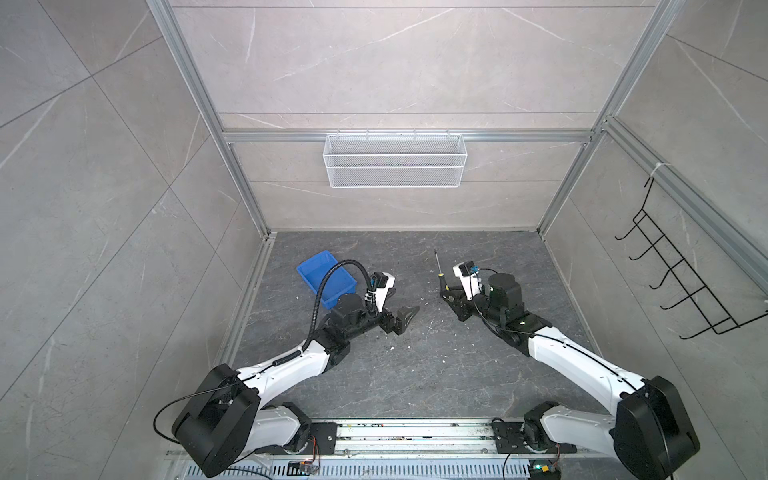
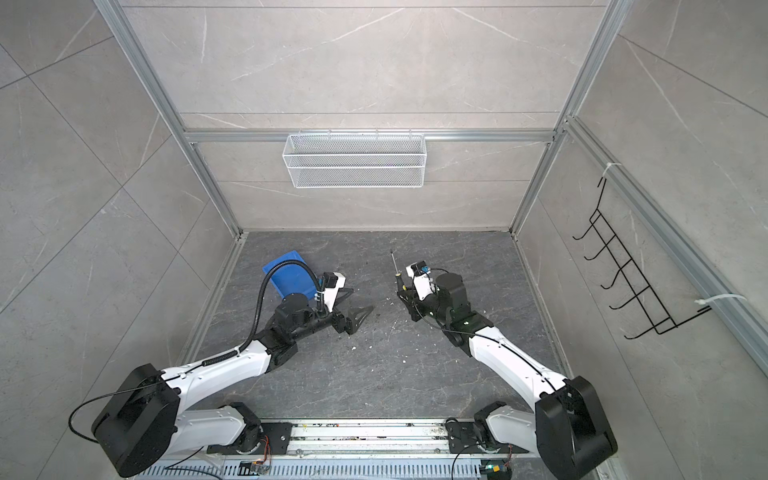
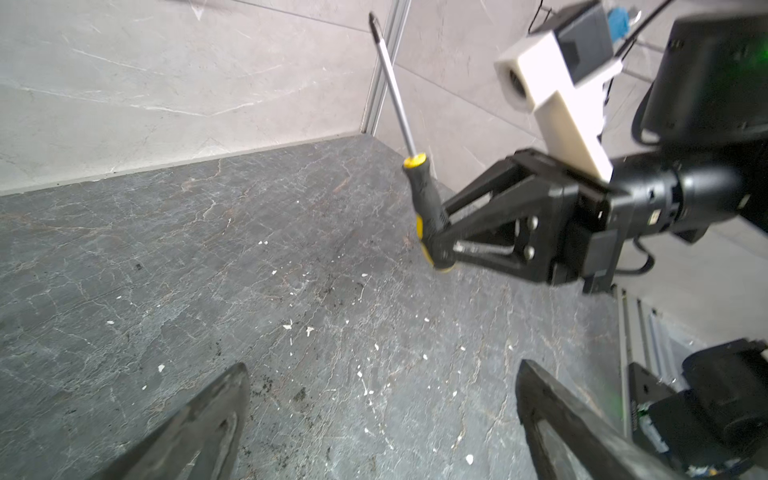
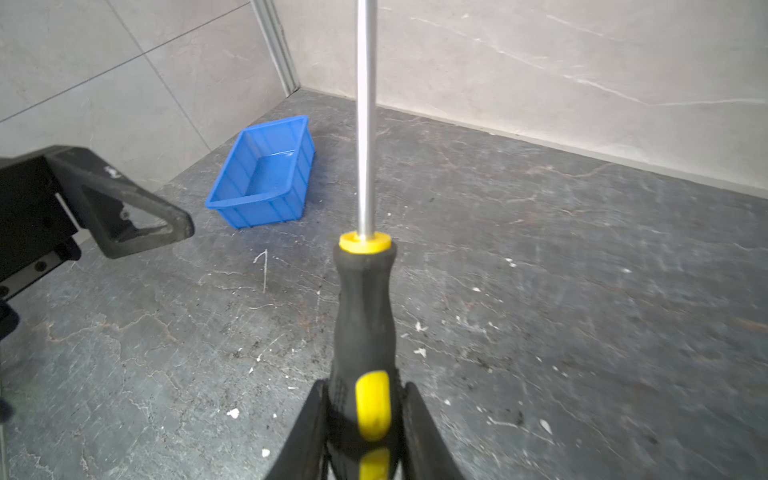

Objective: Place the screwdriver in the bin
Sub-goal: 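Lift the screwdriver upright with the right gripper toward the left gripper, then close the left gripper on the screwdriver handle above the right gripper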

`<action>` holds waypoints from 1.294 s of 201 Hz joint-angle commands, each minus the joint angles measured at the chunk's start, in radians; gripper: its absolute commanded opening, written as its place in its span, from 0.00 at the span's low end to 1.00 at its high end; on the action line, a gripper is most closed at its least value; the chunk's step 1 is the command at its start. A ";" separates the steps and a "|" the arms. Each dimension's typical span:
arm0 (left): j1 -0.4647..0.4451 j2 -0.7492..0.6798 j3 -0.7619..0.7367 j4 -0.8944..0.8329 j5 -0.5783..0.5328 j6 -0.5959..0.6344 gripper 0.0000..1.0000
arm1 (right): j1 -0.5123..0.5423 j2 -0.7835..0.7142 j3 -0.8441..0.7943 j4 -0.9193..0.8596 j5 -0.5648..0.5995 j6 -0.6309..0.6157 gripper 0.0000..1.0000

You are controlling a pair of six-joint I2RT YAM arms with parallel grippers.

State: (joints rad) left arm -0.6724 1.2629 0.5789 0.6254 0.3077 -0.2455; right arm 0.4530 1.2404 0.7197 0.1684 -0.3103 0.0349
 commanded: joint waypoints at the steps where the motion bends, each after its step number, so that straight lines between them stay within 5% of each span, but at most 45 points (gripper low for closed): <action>1: 0.011 0.002 0.013 0.173 0.042 -0.095 1.00 | 0.046 0.035 0.052 0.094 0.031 0.019 0.00; 74: 0.018 0.182 0.085 0.470 -0.002 -0.307 0.95 | 0.132 0.133 0.093 0.230 -0.030 0.077 0.00; 168: 0.018 0.265 0.153 0.489 -0.114 -0.398 0.86 | 0.165 0.121 0.103 0.192 -0.055 0.034 0.00; 260: 0.018 0.261 0.149 0.491 -0.087 -0.393 0.28 | 0.168 0.106 0.102 0.177 -0.042 0.023 0.00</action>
State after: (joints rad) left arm -0.6601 1.5326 0.7010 1.0504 0.2119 -0.6537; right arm 0.6136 1.3716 0.7856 0.3481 -0.3481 0.0753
